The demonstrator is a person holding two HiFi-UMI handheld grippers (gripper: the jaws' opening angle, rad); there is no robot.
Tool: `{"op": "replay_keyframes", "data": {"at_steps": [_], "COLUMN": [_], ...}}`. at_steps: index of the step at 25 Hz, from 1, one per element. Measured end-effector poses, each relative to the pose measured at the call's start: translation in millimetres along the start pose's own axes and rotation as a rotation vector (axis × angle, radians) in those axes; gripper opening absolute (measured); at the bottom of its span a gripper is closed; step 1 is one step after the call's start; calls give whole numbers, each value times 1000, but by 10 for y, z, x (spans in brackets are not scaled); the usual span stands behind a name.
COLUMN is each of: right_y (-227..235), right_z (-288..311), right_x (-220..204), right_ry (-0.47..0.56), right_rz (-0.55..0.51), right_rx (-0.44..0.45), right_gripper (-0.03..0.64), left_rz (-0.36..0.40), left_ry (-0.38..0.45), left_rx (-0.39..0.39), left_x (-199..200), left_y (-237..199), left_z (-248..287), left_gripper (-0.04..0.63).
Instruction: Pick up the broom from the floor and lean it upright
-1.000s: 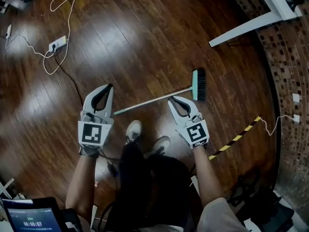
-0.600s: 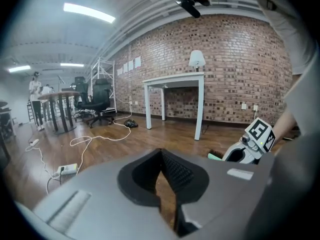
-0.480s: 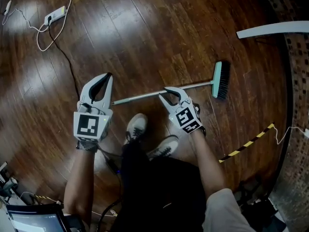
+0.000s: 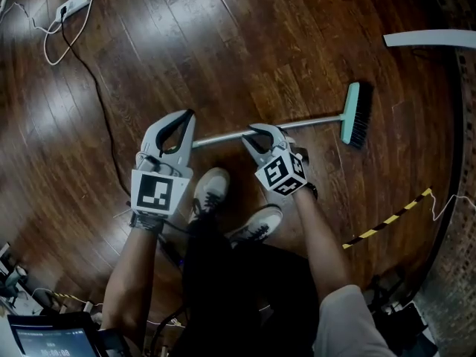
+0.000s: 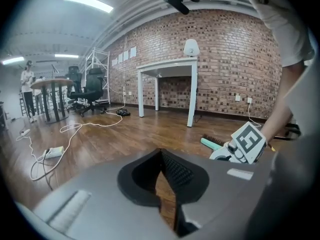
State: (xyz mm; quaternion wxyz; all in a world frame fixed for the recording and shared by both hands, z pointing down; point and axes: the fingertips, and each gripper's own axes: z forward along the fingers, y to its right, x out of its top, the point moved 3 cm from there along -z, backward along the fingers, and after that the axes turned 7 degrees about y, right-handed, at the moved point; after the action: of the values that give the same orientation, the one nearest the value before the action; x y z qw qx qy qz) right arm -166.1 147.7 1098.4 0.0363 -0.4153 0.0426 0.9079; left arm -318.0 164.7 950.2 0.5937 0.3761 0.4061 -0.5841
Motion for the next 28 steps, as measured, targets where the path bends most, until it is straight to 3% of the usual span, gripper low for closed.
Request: {"op": "replay_keyframes", "data": {"at_steps": [4, 6, 11, 18, 28], "right_y": [-162, -203, -292, -551, -617], "right_z": [308, 419, 638, 883, 1045], "right_x": [-359, -425, -501, -753, -844], "right_ry": [-182, -226, -261, -378, -405], "right_rz": [-186, -223, -237, -393, -420], "right_rx": [127, 163, 214, 327, 385], "right_gripper": [131, 141, 155, 156, 162], "left_rz": [-1, -15, -66, -79, -115], "left_ry": [-19, -21, -59, -79, -90], "left_rx": [-14, -11, -33, -21, 58], "left_x": [-248, -308, -431, -630, -581], "left_y": [18, 42, 218, 235, 38], "left_z": [102, 156, 229, 223, 69], "left_gripper": [2, 2, 2, 2, 2]}}
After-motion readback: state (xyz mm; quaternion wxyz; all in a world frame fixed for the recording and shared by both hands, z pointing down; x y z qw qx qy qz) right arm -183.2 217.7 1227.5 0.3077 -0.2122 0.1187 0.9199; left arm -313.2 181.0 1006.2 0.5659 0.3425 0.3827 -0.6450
